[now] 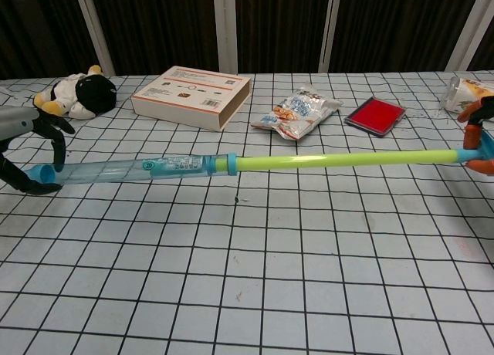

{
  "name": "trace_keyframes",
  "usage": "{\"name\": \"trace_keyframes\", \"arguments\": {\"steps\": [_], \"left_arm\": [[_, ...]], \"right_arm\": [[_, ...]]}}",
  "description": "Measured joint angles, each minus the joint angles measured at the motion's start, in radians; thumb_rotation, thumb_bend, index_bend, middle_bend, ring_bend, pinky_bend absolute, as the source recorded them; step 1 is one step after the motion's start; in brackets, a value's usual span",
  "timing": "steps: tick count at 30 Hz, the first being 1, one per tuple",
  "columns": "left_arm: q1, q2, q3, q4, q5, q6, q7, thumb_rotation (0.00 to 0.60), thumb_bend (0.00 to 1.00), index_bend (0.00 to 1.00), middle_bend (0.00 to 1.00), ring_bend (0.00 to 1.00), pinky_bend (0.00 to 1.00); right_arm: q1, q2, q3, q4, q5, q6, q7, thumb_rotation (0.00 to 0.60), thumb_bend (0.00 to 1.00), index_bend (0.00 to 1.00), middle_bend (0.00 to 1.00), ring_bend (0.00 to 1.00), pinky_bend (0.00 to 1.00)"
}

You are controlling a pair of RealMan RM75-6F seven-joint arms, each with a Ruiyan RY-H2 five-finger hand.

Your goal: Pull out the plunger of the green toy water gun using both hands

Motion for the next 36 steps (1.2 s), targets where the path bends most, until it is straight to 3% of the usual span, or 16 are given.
{"name": "trace_keyframes", "arguments": {"steps": [17,21,23,27,30,36], "left_arm": [[-0.004,0.0,0.008,-0.01,0.013,0.011,0.034,0.6,0.44,0.6,0.1,0.0,0.0],[-0.005,-0.001,0.007,-0.013,0.013,0.009,0.032,0.6,0.42,0.53,0.09,0.0,0.0],[-0.005,-0.003,0.007,-0.015,0.015,0.007,0.03,0.6,0.38,0.43,0.07,0.0,0.0],[-0.008,-0.006,0.009,-0.018,0.015,0.003,0.033,0.6,0.25,0.21,0.03,0.0,0.0],[-0.01,-0.007,0.009,-0.023,0.012,0.0,0.038,0.6,0.16,0.12,0.01,0.0,0.0],[-0.01,-0.004,0.008,-0.034,0.006,0.0,0.037,0.6,0.13,0.08,0.01,0.0,0.0]], "right_arm": [[-0.005,0.031,0.006,-0.001,0.036,-0.009,-0.006,0.6,0.43,0.64,0.19,0.0,0.0],[-0.005,0.034,0.005,-0.004,0.042,-0.01,-0.009,0.6,0.43,0.64,0.19,0.0,0.0],[-0.006,0.035,0.002,-0.006,0.041,-0.01,-0.012,0.6,0.43,0.58,0.19,0.0,0.0],[-0.006,0.036,-0.001,-0.008,0.045,-0.008,-0.019,0.6,0.43,0.25,0.08,0.0,0.0],[-0.006,0.043,-0.003,-0.016,0.057,-0.01,-0.029,0.6,0.43,0.03,0.0,0.0,0.0],[-0.007,0.056,-0.01,-0.027,0.078,0.001,-0.064,0.6,0.43,0.0,0.0,0.0,0.0]]}}
